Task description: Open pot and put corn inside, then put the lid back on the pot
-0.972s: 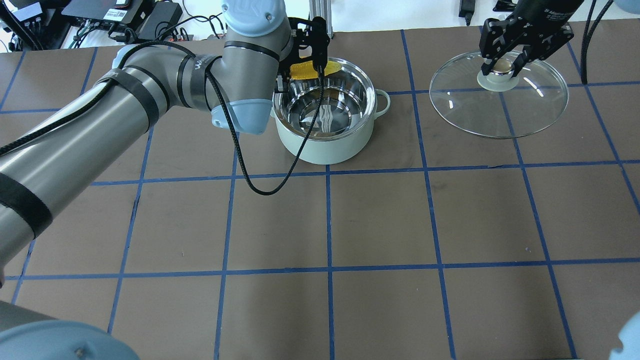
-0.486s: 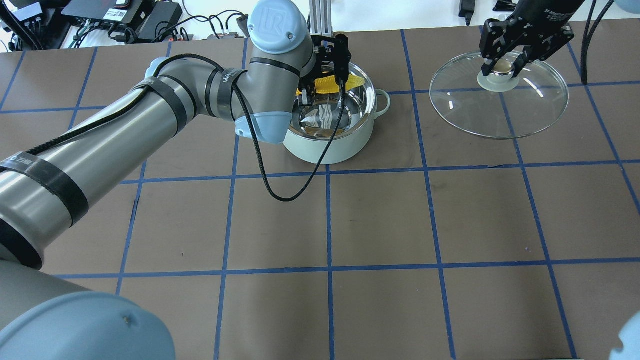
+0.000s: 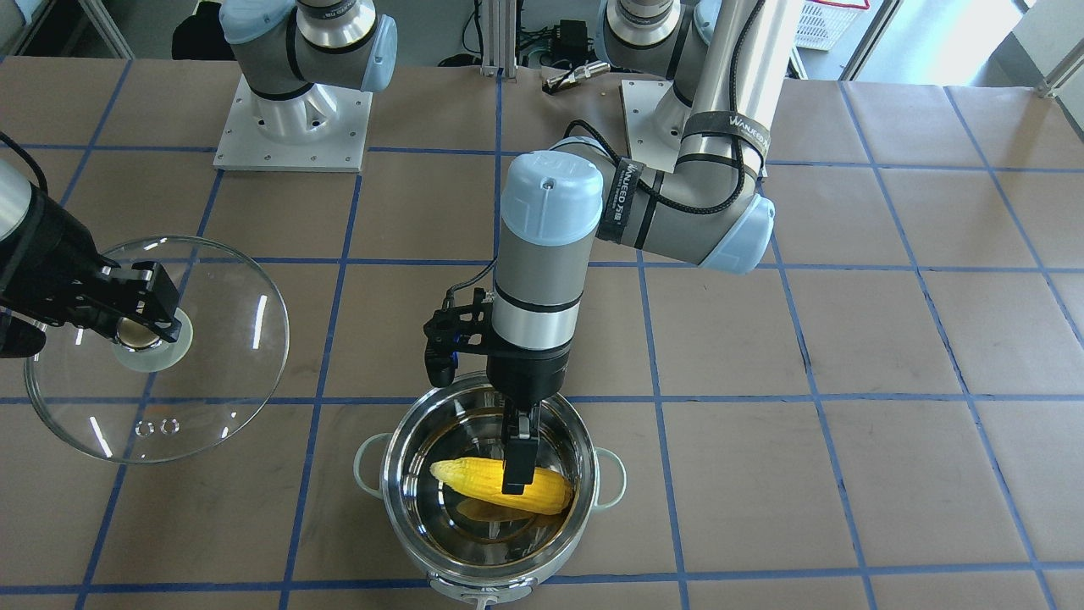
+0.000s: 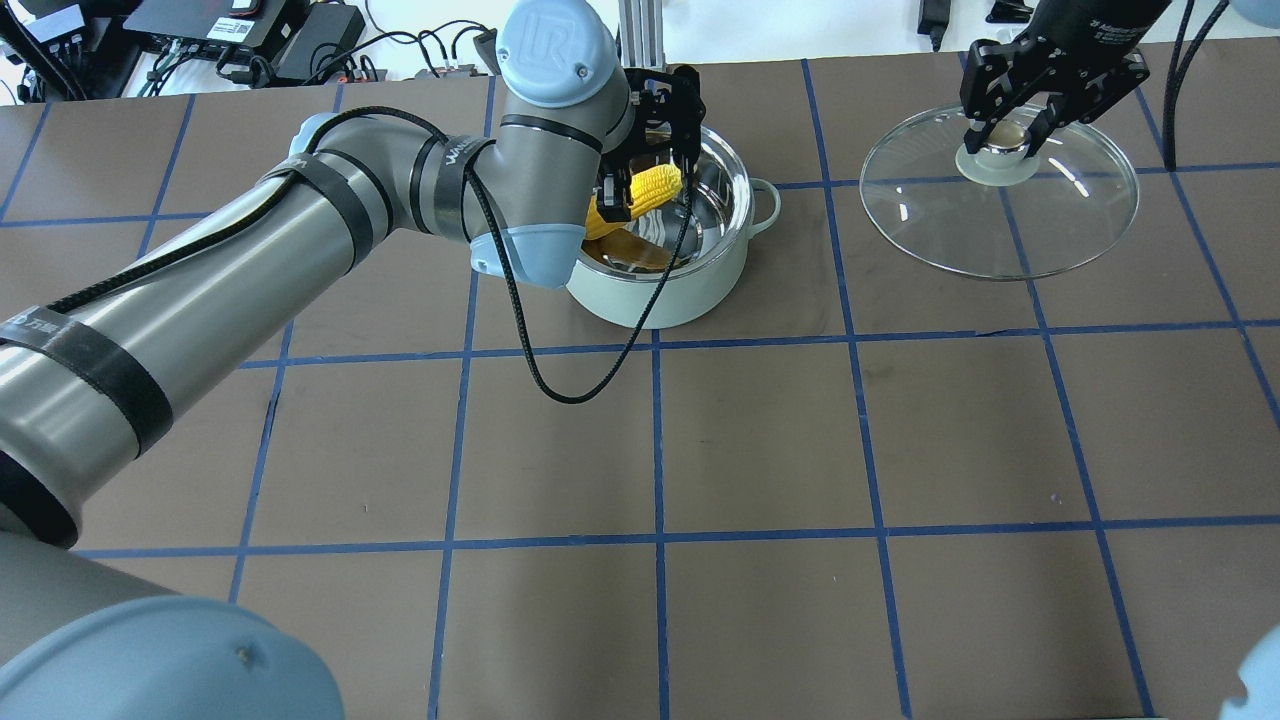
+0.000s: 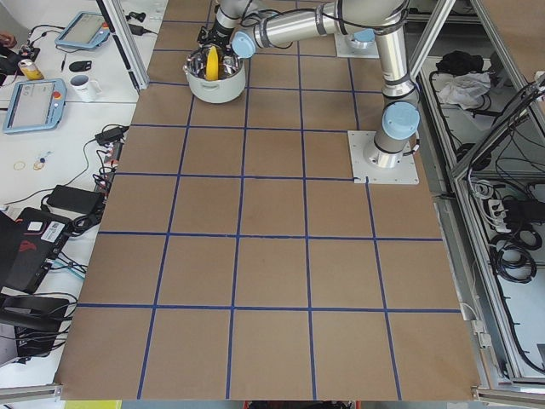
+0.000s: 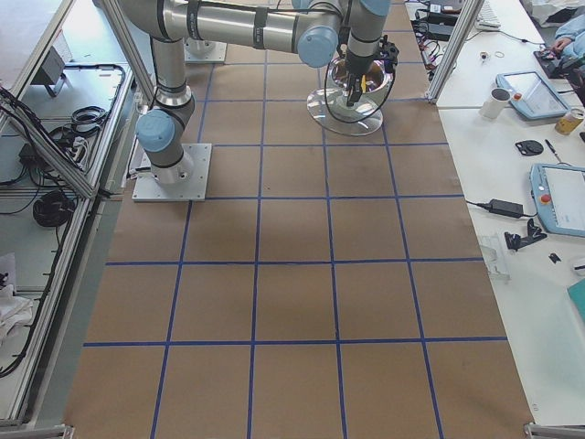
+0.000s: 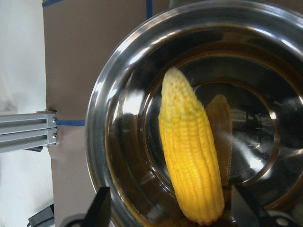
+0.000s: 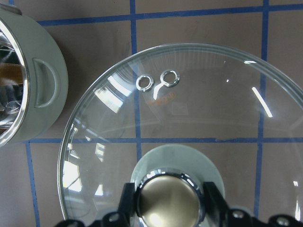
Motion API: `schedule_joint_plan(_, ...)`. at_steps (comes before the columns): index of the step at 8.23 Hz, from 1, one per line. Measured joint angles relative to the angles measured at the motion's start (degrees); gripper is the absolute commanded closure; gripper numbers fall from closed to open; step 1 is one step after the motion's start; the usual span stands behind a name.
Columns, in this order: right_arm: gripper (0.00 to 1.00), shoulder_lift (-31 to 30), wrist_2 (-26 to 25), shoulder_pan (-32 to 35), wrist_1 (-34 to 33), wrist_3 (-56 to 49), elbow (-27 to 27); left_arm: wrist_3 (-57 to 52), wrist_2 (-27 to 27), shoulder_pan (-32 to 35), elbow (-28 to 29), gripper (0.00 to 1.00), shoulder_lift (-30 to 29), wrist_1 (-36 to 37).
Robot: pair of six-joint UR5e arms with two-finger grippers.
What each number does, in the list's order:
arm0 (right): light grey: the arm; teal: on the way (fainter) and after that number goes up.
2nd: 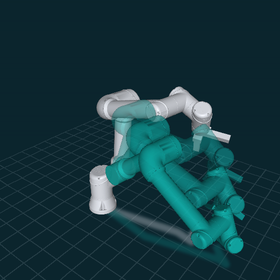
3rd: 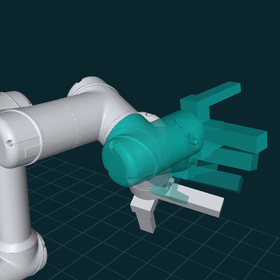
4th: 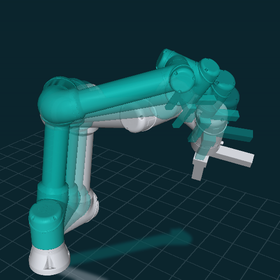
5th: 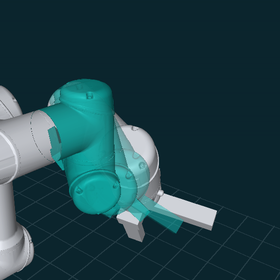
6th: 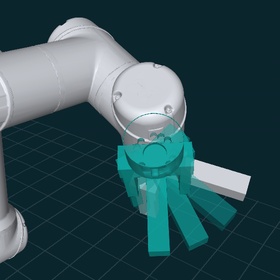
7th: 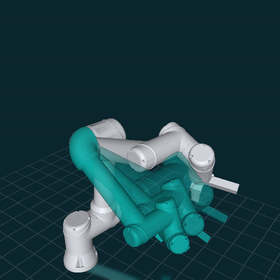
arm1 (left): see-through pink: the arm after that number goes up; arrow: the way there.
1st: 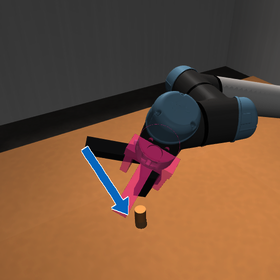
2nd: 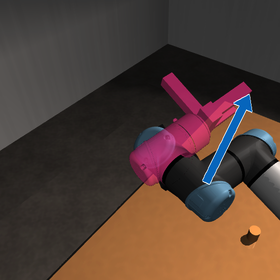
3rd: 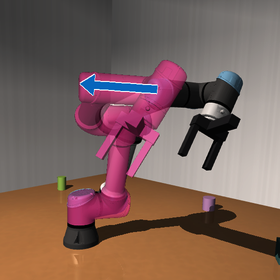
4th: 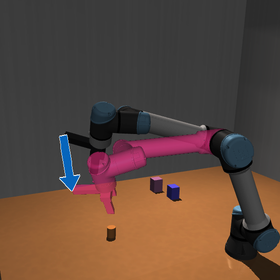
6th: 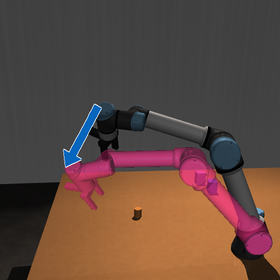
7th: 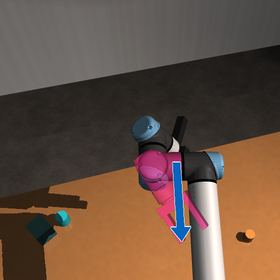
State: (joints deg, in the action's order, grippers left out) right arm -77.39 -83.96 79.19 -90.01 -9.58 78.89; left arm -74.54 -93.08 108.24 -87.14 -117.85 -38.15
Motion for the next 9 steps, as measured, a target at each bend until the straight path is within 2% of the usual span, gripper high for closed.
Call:
schedule_joint_plan(2,0.86,-0.15,-0.01,0.12,0.00,0.52,0.30,0.10,-0.09,-0.27,0.11,0.00,2.18,-0.76)
schedule_joint_plan(3,0.86,-0.42,0.37,0.33,-0.10,1.08,0.45,0.18,-0.11,-0.94,0.22,0.00,4.53,-3.21)
schedule_joint_plan(5,0.84,-0.76,1.26,2.85,-1.81,3.54,0.50,-0.06,0.05,-6.88,0.35,0.00,11.54,-11.85)
schedule_joint_plan(7,0.84,-0.31,2.35,6.63,-6.66,6.90,0.47,-0.36,0.32,-13.44,0.39,0.00,16.81,-17.96)
schedule_joint_plan(9,0.83,1.07,4.95,10.61,-12.63,11.17,0.38,0.07,0.42,-17.18,0.45,0.00,19.02,-19.22)
